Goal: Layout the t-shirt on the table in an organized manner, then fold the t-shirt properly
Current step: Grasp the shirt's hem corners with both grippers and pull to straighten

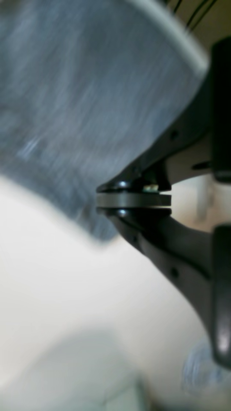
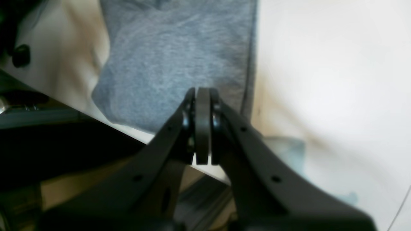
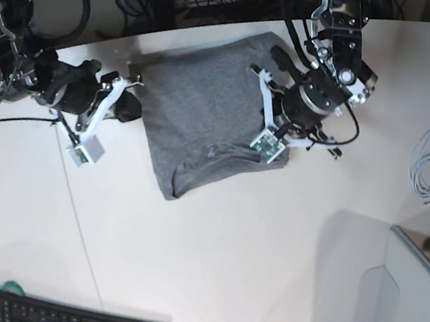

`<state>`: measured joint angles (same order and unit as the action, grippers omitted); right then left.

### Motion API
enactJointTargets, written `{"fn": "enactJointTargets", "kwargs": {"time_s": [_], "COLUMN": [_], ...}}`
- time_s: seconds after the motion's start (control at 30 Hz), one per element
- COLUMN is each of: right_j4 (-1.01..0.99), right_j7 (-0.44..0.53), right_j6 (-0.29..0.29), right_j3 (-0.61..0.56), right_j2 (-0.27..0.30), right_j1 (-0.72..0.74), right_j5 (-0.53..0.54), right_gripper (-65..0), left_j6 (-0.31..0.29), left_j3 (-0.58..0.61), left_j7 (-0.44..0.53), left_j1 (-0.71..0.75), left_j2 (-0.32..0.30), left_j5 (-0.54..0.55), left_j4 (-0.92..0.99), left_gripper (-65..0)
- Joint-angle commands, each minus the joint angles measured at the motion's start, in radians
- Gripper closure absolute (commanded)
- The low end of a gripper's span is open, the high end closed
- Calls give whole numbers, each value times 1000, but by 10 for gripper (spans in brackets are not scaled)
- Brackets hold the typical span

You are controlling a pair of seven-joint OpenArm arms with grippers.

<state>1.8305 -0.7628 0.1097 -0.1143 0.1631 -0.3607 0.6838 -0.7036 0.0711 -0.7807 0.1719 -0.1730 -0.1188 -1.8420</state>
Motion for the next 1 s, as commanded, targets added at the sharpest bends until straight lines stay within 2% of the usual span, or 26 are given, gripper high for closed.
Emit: {"fn": "enactJointTargets", "kwargs": {"time_s": [0.0, 0.1, 0.3, 0.4, 0.6, 0.7, 0.97], "right_j4": [15, 15, -48, -153, -366, -384, -354], "right_j7": [16, 16, 29, 107, 220, 256, 259], "right_j6": [5, 5, 5, 5, 5, 5, 3], "right_j3": [-18, -68, -180, -218, -270, -285, -275], "right_j2": [0, 0, 2, 2, 3, 3, 3], "right_j1": [12, 27, 82, 105, 121, 111, 104], "right_j5": [18, 18, 18, 18, 18, 18, 18], "right_gripper": [0, 0, 0, 0, 0, 0, 0], "left_j6": [5, 5, 5, 5, 5, 5, 5], "left_j3": [-18, -21, -29, -24, -30, -30, -30], "left_j7": [71, 151, 157, 163, 289, 295, 290], "left_j1": [28, 97, 133, 127, 116, 79, 47], "left_j2": [-6, -24, -30, -56, -58, -58, -75], "left_j5": [47, 83, 83, 89, 81, 81, 81], "left_j4": [-20, -2, 126, 193, 321, 345, 279], "left_gripper": [0, 0, 0, 0, 0, 0, 0]}}
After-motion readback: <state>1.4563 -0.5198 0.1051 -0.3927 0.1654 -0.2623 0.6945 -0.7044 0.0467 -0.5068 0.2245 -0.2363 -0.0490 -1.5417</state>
